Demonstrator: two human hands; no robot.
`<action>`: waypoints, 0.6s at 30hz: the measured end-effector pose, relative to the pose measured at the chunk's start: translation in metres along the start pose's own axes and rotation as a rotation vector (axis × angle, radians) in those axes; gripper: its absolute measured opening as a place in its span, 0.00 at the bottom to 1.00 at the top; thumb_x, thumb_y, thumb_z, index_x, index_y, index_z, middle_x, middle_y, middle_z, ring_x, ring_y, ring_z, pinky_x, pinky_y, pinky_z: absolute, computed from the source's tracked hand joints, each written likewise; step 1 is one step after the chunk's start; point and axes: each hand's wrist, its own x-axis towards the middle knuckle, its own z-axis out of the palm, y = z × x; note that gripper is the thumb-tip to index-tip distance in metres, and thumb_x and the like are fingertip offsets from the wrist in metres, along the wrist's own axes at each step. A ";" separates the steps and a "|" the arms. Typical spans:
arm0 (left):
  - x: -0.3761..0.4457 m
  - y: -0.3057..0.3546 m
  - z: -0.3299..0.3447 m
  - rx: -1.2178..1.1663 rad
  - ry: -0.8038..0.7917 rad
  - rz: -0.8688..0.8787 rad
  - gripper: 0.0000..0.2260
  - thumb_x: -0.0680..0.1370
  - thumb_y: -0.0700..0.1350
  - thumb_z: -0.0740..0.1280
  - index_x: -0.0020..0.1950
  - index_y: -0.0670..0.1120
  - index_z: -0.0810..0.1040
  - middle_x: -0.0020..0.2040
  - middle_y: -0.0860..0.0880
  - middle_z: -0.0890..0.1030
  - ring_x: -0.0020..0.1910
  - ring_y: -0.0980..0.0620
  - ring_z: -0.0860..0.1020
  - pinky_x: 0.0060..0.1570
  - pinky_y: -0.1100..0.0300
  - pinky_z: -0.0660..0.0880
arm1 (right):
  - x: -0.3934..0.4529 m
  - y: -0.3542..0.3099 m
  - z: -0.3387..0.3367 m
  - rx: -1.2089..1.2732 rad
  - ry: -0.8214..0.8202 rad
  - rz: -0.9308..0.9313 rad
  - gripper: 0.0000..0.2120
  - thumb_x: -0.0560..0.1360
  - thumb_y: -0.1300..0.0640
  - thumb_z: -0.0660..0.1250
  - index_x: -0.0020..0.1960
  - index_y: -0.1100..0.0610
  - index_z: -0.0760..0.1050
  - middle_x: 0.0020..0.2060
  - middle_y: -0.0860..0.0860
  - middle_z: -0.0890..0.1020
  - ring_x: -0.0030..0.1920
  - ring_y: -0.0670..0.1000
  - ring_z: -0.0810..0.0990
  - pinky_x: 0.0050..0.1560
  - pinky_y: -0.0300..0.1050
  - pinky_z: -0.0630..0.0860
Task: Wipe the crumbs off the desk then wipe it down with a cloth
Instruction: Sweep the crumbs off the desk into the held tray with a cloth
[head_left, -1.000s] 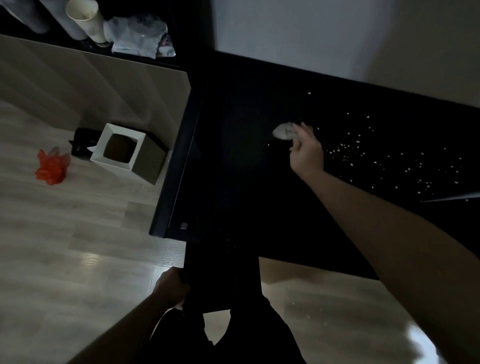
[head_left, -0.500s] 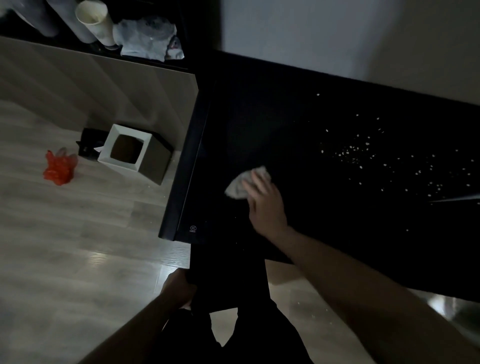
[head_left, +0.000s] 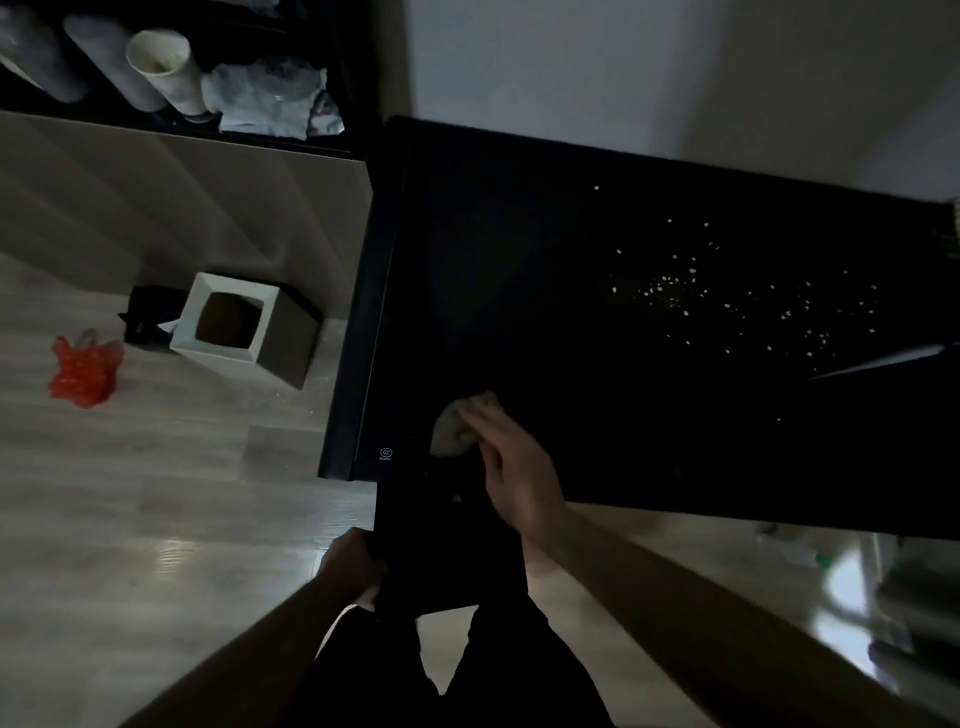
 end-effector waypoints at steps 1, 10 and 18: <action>0.001 -0.002 0.000 0.008 -0.001 0.013 0.08 0.73 0.40 0.67 0.36 0.52 0.77 0.39 0.47 0.82 0.47 0.46 0.85 0.42 0.56 0.78 | 0.020 -0.003 -0.001 -0.033 0.014 0.011 0.22 0.83 0.64 0.58 0.75 0.53 0.71 0.76 0.47 0.70 0.78 0.45 0.64 0.78 0.42 0.61; 0.011 -0.018 -0.002 0.027 -0.017 0.064 0.07 0.73 0.41 0.68 0.45 0.48 0.85 0.39 0.48 0.83 0.48 0.46 0.85 0.47 0.54 0.80 | 0.089 0.005 0.058 -0.452 -0.147 -0.033 0.29 0.78 0.62 0.66 0.77 0.48 0.66 0.81 0.50 0.61 0.82 0.60 0.51 0.75 0.60 0.63; 0.012 -0.025 -0.007 0.021 -0.044 0.058 0.09 0.73 0.41 0.67 0.49 0.45 0.85 0.45 0.44 0.87 0.47 0.46 0.86 0.42 0.58 0.79 | -0.040 0.018 0.051 -0.411 -0.229 -0.074 0.27 0.77 0.53 0.62 0.76 0.46 0.68 0.78 0.46 0.66 0.80 0.53 0.61 0.70 0.54 0.72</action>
